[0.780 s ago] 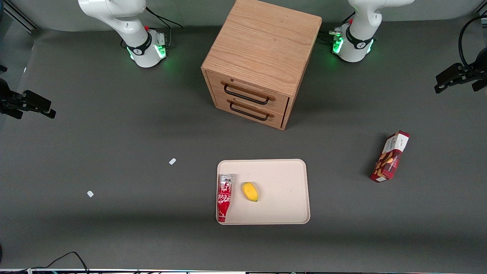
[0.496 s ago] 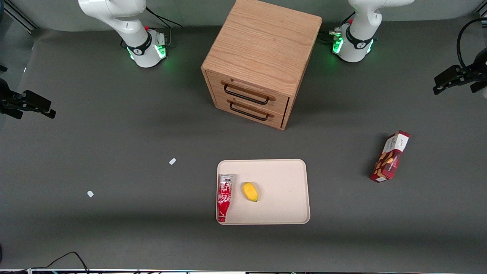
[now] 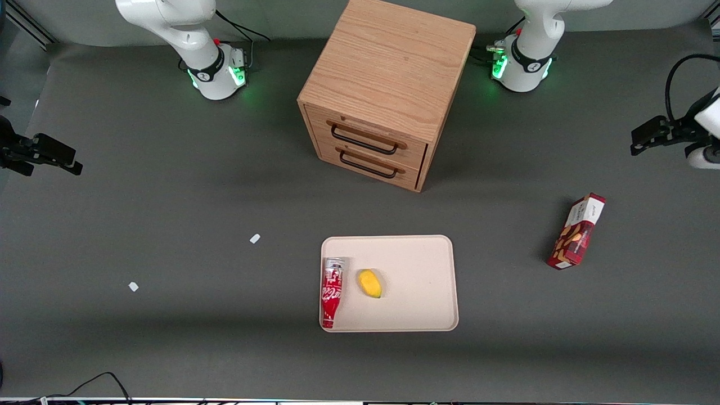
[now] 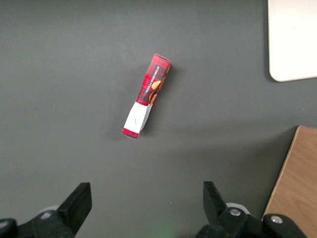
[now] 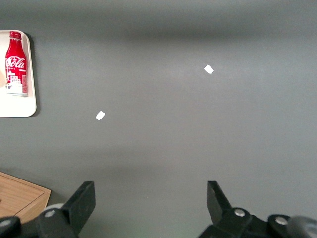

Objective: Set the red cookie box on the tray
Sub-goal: 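Lower the open left gripper over the red plaid cookie box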

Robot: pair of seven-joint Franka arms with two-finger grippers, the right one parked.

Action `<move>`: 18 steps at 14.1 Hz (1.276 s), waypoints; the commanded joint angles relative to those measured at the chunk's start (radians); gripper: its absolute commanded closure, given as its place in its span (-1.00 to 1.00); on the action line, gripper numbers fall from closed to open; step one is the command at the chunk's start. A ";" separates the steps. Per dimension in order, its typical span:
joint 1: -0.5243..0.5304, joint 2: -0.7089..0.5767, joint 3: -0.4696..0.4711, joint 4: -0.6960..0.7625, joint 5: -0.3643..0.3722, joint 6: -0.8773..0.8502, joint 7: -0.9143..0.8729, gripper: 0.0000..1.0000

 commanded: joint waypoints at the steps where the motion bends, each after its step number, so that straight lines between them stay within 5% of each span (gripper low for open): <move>1: 0.009 0.045 -0.008 -0.026 0.022 0.055 0.080 -1.00; 11: 0.001 0.219 0.001 -0.311 0.063 0.546 0.273 -1.00; 18: 0.009 0.348 0.020 -0.377 0.063 0.793 0.356 -1.00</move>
